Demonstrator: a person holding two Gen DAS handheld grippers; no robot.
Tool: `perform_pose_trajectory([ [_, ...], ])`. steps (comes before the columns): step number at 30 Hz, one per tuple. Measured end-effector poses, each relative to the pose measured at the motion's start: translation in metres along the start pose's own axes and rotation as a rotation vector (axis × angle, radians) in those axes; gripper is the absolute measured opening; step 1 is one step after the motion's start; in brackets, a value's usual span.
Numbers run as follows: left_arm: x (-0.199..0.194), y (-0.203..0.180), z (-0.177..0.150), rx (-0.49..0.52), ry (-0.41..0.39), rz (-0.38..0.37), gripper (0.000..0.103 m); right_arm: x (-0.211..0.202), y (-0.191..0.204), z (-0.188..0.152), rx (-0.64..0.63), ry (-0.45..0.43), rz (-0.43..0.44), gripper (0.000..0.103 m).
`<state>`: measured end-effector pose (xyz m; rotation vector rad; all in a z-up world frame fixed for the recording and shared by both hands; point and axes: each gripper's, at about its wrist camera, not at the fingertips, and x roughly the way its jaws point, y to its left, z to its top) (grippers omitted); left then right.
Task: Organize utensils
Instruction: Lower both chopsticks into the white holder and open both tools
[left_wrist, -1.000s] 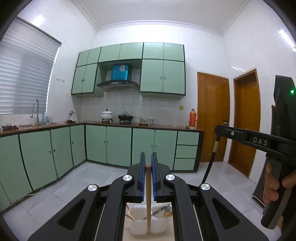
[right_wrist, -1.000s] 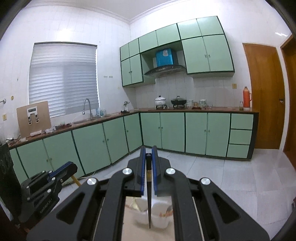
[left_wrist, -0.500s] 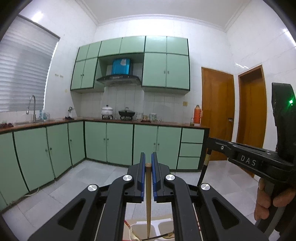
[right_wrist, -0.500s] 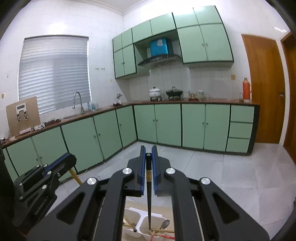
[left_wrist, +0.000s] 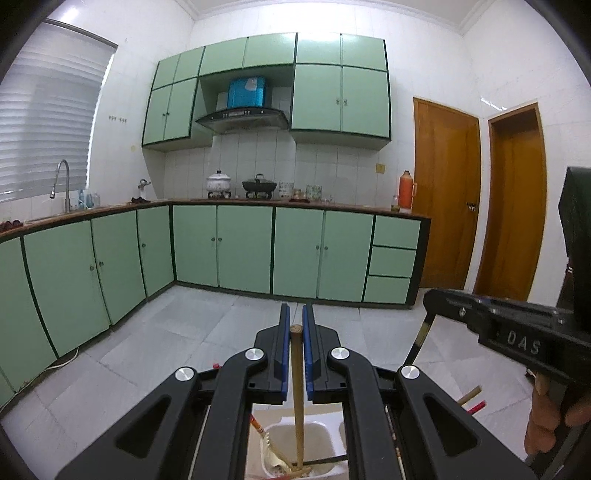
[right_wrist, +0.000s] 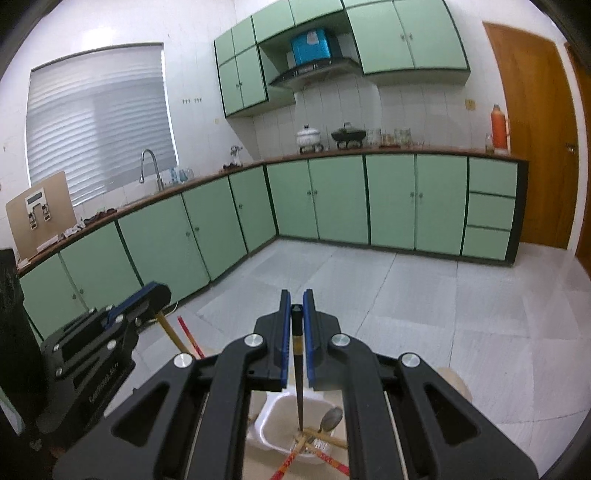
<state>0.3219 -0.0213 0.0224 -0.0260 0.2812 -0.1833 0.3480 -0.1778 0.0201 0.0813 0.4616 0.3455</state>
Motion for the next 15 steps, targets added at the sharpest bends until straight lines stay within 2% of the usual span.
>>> perform_pose_trajectory([
  [2, 0.002, 0.001, -0.003, -0.001, 0.014, 0.001, 0.007, 0.003, 0.000, -0.006, 0.002, 0.016, 0.003, 0.006],
  [5, 0.004, 0.003, -0.010, -0.007, 0.036, 0.002, 0.007, 0.002, 0.000, -0.014, 0.014, 0.023, 0.008, 0.012],
  [8, 0.001, 0.003, -0.014, -0.004, 0.044, 0.004, 0.007, -0.004, -0.002, -0.016, 0.028, 0.021, 0.008, 0.025],
  [10, -0.001, 0.004, -0.012, -0.002, 0.043, -0.002, 0.012, -0.012, -0.005, -0.015, 0.038, 0.004, 0.002, 0.037],
  [13, -0.010, 0.005, -0.007, -0.006, 0.026, -0.001, 0.025, -0.026, -0.010, -0.011, 0.051, -0.025, -0.007, 0.046],
  [15, -0.020, 0.006, -0.003, -0.015, 0.008, -0.001, 0.030, -0.041, -0.012, -0.009, 0.062, -0.048, -0.011, 0.053],
])
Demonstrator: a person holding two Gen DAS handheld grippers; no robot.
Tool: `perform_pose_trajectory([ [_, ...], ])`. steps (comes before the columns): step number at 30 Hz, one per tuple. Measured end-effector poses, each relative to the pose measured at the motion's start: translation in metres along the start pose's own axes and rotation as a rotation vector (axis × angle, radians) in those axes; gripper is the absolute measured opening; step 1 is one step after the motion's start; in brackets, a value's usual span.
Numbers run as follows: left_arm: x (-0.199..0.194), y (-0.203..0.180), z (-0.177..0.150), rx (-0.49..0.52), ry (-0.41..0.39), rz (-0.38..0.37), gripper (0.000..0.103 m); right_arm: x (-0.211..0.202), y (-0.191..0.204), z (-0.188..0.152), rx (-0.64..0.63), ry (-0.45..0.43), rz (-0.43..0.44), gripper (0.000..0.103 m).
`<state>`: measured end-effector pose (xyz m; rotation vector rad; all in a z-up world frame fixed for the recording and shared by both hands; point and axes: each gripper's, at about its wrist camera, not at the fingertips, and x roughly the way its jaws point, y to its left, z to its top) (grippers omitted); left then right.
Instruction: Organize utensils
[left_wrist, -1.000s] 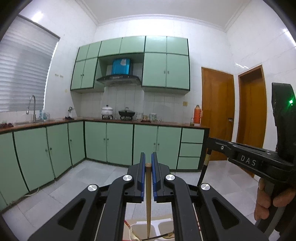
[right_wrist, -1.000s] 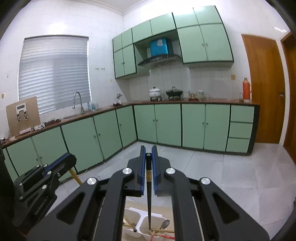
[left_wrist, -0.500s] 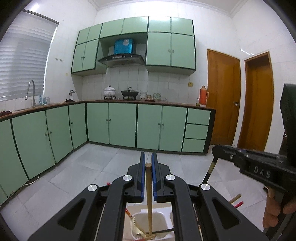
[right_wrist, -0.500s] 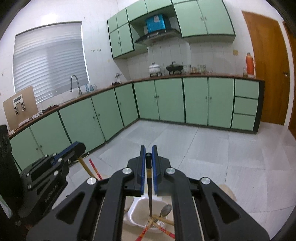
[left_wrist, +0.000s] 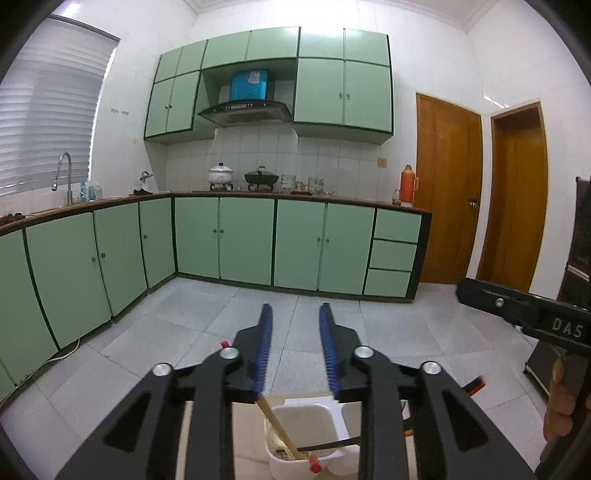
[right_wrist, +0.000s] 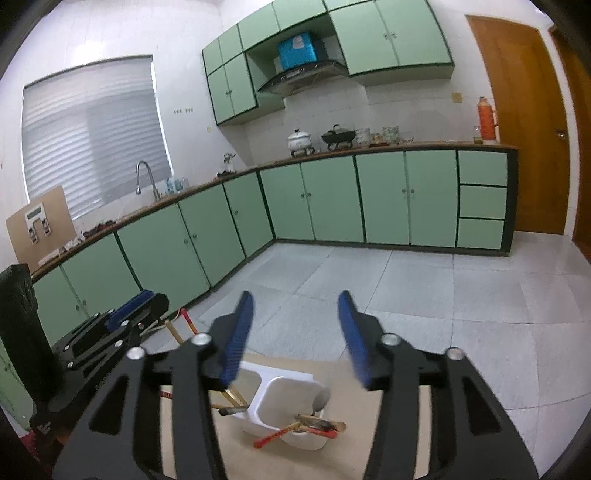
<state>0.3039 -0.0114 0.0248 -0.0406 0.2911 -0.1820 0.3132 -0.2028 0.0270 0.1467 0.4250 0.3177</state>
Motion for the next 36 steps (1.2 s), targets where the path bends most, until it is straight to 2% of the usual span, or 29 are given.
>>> perform_pose_trajectory([
  [4, -0.026, 0.002, 0.006, -0.003, -0.048, 0.023, 0.051, -0.029, -0.003, 0.001, 0.000, -0.051, -0.016, 0.065],
  [10, -0.065, 0.005, 0.005, -0.006, -0.067, 0.049, 0.068, -0.071, -0.007, -0.013, 0.015, -0.088, -0.041, 0.073],
  [14, -0.090, 0.004, -0.002, -0.011, -0.057, 0.068, 0.077, -0.095, -0.009, -0.030, 0.033, -0.085, -0.061, 0.077],
  [19, -0.118, 0.002, -0.014, -0.028, -0.037, 0.067, 0.094, -0.120, -0.003, -0.054, 0.020, -0.085, -0.101, 0.088],
  [30, -0.169, -0.013, -0.041, 0.002, 0.019, 0.077, 0.097, -0.160, 0.015, -0.097, 0.036, -0.020, -0.114, 0.097],
  [36, -0.192, -0.020, -0.057, 0.009, 0.063, 0.052, 0.097, -0.177, 0.033, -0.109, 0.010, 0.009, -0.093, 0.097],
])
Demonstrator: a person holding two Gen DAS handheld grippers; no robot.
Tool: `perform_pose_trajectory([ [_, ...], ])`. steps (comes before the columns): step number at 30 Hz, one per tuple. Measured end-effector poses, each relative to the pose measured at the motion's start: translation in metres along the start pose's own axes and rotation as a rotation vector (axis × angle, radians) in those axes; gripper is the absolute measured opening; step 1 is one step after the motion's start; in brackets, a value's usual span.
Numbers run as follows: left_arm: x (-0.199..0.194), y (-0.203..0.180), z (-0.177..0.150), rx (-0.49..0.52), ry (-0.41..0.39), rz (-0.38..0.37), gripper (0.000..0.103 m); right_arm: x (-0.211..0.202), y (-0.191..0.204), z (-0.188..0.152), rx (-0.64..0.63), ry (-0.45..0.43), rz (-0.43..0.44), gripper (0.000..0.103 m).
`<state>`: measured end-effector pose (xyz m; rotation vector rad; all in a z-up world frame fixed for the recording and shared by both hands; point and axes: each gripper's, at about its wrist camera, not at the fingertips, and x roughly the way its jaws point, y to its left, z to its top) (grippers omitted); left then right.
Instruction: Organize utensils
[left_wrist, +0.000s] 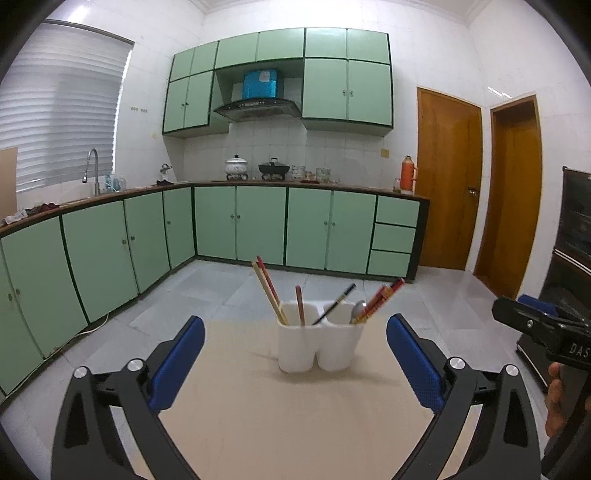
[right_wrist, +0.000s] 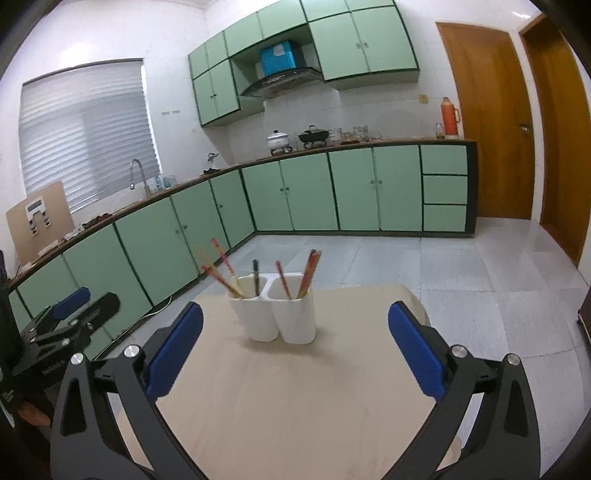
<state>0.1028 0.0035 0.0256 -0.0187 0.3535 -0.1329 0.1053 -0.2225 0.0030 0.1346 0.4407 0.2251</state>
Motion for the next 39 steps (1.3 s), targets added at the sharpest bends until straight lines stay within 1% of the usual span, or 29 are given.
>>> perform_pose_trajectory([
  [3, -0.010, -0.001, -0.003, -0.006, 0.007, -0.005, 0.097, -0.010, 0.012, -0.005, -0.040, -0.007, -0.006, 0.097],
  [7, -0.023, -0.002, -0.004, -0.003, 0.005, -0.007, 0.097, -0.020, 0.020, -0.009, -0.064, -0.008, 0.012, 0.097],
  [19, -0.054, -0.004, -0.002, 0.008, -0.027, -0.005, 0.097, -0.043, 0.044, -0.005, -0.107, -0.029, 0.049, 0.097],
  [39, -0.068, -0.002, -0.002, 0.000, -0.059, 0.003, 0.097, -0.050, 0.057, -0.004, -0.132, -0.045, 0.057, 0.097],
])
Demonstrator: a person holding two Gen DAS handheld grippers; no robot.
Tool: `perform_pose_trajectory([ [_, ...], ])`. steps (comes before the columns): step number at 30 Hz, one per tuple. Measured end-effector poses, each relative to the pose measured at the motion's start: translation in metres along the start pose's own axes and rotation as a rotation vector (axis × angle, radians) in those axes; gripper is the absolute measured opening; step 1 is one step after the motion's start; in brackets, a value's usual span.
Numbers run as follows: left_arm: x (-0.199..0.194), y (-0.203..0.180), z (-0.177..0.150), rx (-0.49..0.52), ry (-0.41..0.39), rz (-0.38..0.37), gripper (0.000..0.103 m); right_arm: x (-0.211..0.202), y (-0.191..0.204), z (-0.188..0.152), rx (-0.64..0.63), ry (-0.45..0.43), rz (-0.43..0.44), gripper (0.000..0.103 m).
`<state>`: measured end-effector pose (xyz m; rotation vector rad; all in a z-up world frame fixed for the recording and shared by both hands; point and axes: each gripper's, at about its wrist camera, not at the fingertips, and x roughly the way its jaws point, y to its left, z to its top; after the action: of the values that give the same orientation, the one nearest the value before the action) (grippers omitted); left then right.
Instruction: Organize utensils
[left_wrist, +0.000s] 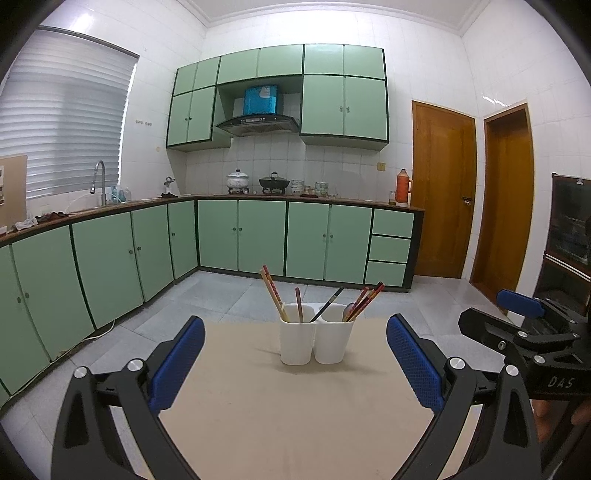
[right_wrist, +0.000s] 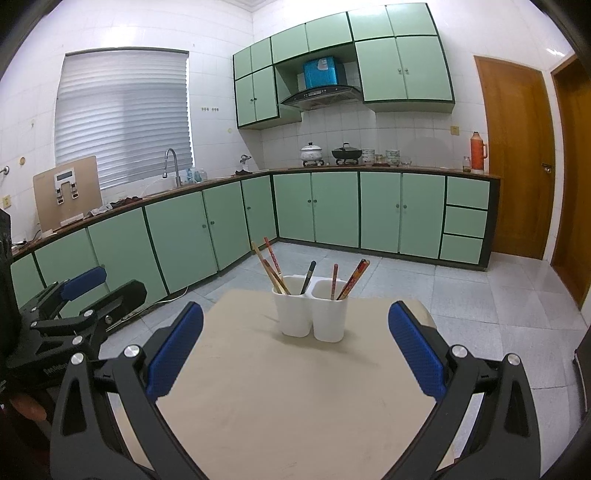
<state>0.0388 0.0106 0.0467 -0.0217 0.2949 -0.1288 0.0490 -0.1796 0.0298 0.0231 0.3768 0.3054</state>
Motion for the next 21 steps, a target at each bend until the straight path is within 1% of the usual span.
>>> perform_pose_trajectory([
  [21, -0.0048, -0.0004, -0.0010, 0.004, -0.006, 0.003, 0.097, -0.0019, 0.0014, -0.0005, -0.004, -0.001, 0.001, 0.097],
])
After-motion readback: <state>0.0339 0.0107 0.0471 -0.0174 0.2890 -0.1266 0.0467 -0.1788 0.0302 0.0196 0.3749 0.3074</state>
